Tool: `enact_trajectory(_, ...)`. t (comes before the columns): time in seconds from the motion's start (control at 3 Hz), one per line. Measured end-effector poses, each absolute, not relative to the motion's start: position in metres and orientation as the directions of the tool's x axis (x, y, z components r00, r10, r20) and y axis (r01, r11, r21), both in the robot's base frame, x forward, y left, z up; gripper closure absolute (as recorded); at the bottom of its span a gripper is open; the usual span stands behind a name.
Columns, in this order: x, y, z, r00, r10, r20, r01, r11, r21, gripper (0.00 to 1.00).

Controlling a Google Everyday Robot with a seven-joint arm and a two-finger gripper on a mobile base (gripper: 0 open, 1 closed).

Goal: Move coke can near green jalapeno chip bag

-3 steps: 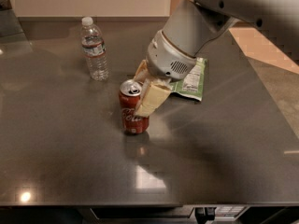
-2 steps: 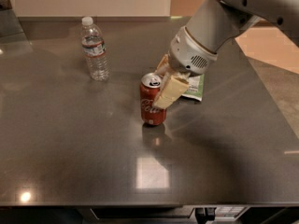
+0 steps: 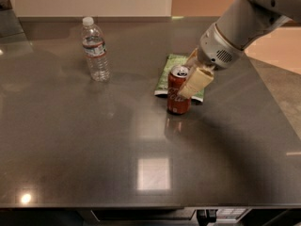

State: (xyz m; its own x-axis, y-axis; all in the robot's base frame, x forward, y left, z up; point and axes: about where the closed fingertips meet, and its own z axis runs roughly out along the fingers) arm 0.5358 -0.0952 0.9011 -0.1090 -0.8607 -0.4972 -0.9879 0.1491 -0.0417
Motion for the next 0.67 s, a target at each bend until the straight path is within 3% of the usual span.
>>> enact_trajectory(0.67, 0.5471, -0.1047, 0.8911, -0.145, -0.859, -0.49, -0.981, 0.189, -0.04, 0.37)
